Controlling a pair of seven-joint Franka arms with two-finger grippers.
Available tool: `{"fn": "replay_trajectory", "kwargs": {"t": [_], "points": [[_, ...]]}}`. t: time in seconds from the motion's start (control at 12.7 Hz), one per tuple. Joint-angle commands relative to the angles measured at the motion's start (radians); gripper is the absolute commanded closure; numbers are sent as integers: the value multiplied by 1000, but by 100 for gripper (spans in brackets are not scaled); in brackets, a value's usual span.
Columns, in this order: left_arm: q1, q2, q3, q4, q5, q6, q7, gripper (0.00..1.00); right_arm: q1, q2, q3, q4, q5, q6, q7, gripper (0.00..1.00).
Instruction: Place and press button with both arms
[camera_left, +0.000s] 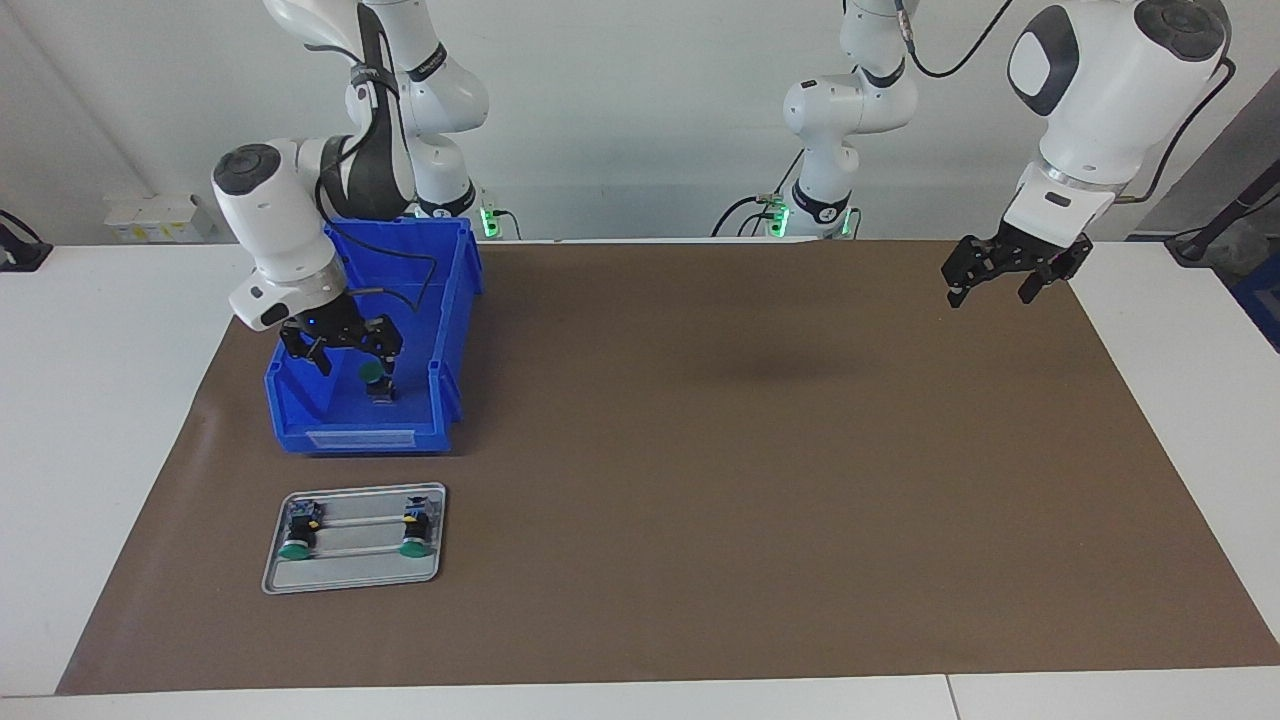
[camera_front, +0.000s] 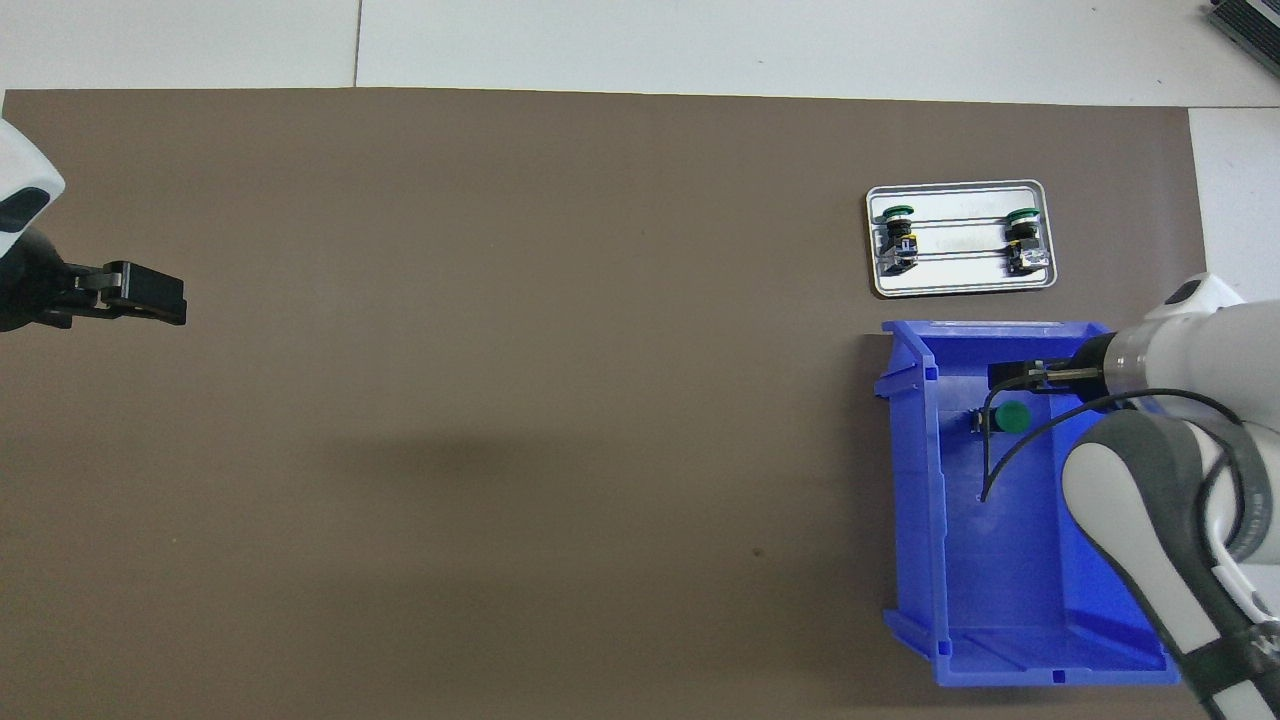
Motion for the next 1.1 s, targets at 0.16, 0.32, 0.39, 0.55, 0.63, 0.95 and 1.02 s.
{"fn": "replay_trajectory", "kwargs": {"t": [0.16,0.32,0.39,0.55,0.63,0.95,1.02], "points": [[8,-30,-4,-33,-10,13,-1,0,-22,8,10,269,7,-271,86,0],[10,-30,-4,-33,-10,13,-1,0,-39,14,10,404,-20,-389,86,0],[8,-30,-4,-33,-10,13,-1,0,-40,19,12,462,-54,-447,86,0],[10,-30,-4,-33,-10,13,-1,0,-42,13,9,551,-71,-545,80,0],[8,-30,-4,-33,-10,13,-1,0,-46,23,12,635,-73,-626,74,0],[8,-30,-4,-33,-10,13,-1,0,-30,60,16,702,-68,-727,60,0],[8,-30,-4,-33,-10,13,-1,0,-28,53,16,682,-63,-719,52,0]]}}
